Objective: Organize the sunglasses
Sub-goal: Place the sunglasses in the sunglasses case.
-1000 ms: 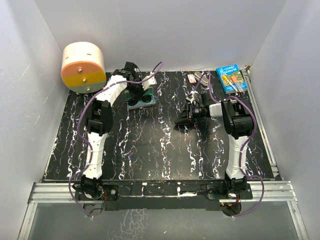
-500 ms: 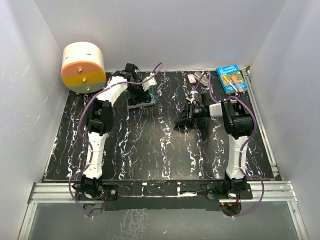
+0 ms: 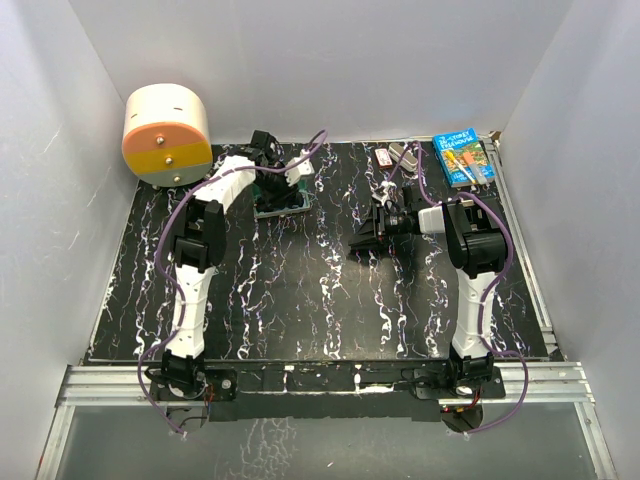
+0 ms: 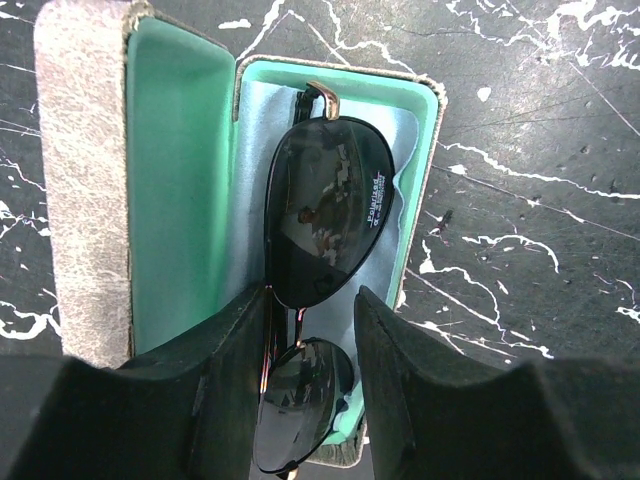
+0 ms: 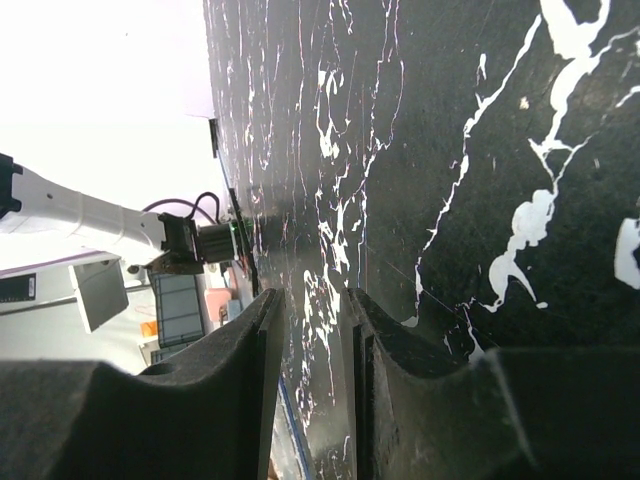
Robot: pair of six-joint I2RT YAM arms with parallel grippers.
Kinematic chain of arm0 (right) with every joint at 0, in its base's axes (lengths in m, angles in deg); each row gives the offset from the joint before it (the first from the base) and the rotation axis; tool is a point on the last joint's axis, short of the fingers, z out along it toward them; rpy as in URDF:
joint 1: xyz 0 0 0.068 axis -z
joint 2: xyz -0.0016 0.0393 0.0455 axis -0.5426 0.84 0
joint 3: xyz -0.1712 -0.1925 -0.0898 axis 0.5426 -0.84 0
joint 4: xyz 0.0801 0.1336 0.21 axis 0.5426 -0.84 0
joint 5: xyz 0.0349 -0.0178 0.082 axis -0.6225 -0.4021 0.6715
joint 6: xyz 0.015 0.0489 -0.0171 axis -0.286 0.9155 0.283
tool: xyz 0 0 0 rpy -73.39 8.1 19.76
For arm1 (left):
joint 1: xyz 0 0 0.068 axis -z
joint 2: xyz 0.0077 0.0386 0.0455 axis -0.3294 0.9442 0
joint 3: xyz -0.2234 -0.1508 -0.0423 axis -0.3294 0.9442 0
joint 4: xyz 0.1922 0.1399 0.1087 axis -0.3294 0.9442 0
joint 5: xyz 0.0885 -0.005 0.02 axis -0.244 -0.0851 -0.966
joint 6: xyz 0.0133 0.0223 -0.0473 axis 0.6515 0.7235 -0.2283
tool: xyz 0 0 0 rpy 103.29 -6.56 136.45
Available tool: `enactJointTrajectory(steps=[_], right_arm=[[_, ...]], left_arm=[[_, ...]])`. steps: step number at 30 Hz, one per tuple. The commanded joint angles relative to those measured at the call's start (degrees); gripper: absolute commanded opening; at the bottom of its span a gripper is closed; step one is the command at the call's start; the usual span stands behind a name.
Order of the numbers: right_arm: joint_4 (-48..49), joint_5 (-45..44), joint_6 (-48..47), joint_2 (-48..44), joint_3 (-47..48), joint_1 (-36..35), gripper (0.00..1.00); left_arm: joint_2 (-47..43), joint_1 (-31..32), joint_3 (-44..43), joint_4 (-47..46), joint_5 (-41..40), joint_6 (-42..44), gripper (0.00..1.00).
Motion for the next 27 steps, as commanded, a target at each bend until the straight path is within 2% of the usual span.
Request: enactJointTrajectory(steps=[1, 5, 10, 11, 12, 13, 17, 27], right_arm=[[3.8, 2.0, -0.4, 0.0, 0.8, 0.3, 0.34], [3.8, 1.4, -0.2, 0.1, 0.9, 0.3, 0.34], [3.0, -0.9, -0.4, -0.2, 1.6, 0.3, 0.36], [2.7, -1.3, -0.5, -0.1, 1.8, 0.3, 0.37], [2.5, -1.5, -0.5, -0.1, 2.2, 0.3, 0.38], [2.4, -1.7, -0.4, -0.2, 2.5, 0.3, 0.39], [2.3, -2.4, 0.0, -0.2, 3.2, 0.3, 0.44], [4.3, -2.9, 1.7, -0.4, 2.6, 0.2, 0.45]], left_arm=[[-4.2, 1.4, 1.6, 3.8, 1.6, 0.0, 0.37], [-5.7, 2.0, 3.5, 3.1, 0.8, 0.1, 0.41], [-8.2, 2.6, 7.7, 0.4, -0.6, -0.7, 0.55], [-8.8, 2.7, 8.5, -0.2, -1.0, -0.9, 0.65], [-9.2, 2.7, 9.1, -0.7, -1.1, -1.0, 0.85], [-9.7, 2.7, 9.8, -1.0, -1.1, -1.1, 0.88], [-11.4, 2.7, 12.0, -3.2, -1.6, -2.0, 0.89], [-14.5, 3.5, 15.1, -6.5, -3.5, -4.1, 0.89]])
